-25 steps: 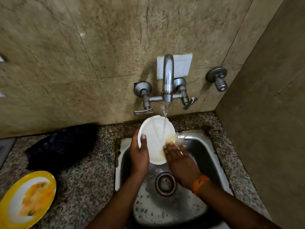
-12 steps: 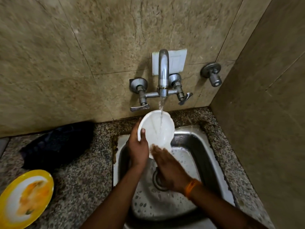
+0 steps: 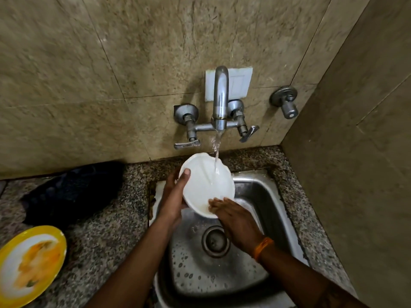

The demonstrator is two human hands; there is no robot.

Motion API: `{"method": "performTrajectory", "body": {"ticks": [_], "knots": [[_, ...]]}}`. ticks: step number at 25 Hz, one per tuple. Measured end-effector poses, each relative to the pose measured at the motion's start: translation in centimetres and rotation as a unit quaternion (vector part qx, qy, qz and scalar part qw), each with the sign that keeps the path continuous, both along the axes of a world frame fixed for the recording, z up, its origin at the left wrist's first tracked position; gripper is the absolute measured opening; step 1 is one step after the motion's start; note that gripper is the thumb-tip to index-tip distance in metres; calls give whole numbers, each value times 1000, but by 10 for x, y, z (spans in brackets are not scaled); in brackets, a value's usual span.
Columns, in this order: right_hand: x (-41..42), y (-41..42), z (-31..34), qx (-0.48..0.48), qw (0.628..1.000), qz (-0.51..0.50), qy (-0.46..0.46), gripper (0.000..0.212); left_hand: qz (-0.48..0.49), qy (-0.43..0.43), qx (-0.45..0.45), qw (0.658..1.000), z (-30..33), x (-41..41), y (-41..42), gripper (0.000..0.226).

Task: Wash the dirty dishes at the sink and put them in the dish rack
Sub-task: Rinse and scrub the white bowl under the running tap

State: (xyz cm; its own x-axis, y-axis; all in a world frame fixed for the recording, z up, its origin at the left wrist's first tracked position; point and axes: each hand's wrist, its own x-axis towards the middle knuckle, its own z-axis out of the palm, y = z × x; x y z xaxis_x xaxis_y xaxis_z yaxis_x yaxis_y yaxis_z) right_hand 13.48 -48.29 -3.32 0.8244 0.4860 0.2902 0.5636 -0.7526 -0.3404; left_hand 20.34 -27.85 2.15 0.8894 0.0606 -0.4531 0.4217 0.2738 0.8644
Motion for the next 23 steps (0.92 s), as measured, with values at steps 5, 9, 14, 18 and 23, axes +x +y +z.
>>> {"method": "performTrajectory", "body": {"ticks": [5, 9, 14, 18, 23], "knots": [[-6, 71, 24, 155, 983, -85, 52, 48, 107, -111, 57, 986, 1, -42, -44, 58], [22, 5, 10, -92, 995, 4, -31, 73, 137, -76, 50, 986, 0, -15, -16, 42], [-4, 47, 8, 50, 991, -110, 49, 67, 136, -60, 77, 986, 1, -8, -26, 37], [-14, 42, 7, 64, 998, -22, 13, 65, 116, -79, 123, 982, 2, -7, -19, 28], [15, 2, -1, -106, 990, -83, -47, 57, 85, -48, 139, 986, 4, -1, -14, 32]]}}
